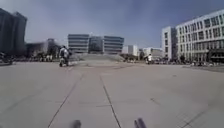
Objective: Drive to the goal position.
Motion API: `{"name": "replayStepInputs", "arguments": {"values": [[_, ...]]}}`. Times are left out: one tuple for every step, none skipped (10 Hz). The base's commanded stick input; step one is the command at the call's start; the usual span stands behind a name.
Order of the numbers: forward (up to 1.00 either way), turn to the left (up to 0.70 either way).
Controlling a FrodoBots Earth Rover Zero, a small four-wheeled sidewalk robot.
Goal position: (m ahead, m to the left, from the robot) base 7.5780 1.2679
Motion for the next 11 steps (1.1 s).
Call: {"name": "replayStepInputs", "arguments": {"values": [[1.00, 0.00], [1.00, 0.00], [1.00, 0.00], [1.00, 0.00], [1.00, 0.00], [1.00, 0.00], [1.00, 0.00], [1.00, 0.00], [1.00, 0.00], [1.00, 0.00], [1.00, 0.00]]}}
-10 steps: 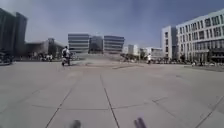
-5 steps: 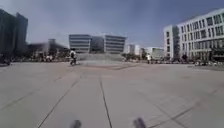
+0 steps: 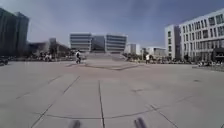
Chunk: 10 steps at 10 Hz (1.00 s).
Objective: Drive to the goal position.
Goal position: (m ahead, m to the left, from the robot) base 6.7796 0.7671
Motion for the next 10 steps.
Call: {"name": "replayStepInputs", "arguments": {"values": [[1.00, 0.00], [1.00, 0.00], [1.00, 0.00], [1.00, 0.00], [1.00, 0.00], [1.00, 0.00], [1.00, 0.00], [1.00, 0.00], [1.00, 0.00], [1.00, 0.00]]}}
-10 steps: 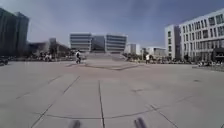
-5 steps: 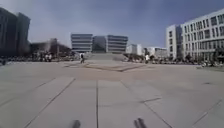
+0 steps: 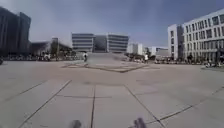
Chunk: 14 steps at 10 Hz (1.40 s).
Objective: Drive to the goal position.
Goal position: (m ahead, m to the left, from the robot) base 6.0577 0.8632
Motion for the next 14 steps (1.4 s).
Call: {"name": "replayStepInputs", "arguments": {"values": [[1.00, 0.00], [1.00, 0.00], [1.00, 0.00], [1.00, 0.00], [1.00, 0.00], [1.00, 0.00], [1.00, 0.00], [1.00, 0.00], [1.00, 0.00], [1.00, 0.00], [1.00, 0.00], [1.00, 0.00], [1.00, 0.00], [1.00, 0.00]]}}
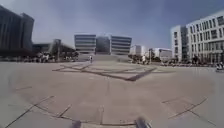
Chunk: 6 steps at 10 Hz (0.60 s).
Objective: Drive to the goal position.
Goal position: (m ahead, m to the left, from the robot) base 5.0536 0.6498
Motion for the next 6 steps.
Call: {"name": "replayStepInputs", "arguments": {"values": [[1.00, 0.00], [1.00, 0.00], [1.00, 0.00], [1.00, 0.00], [1.00, 0.00], [1.00, 0.00]]}}
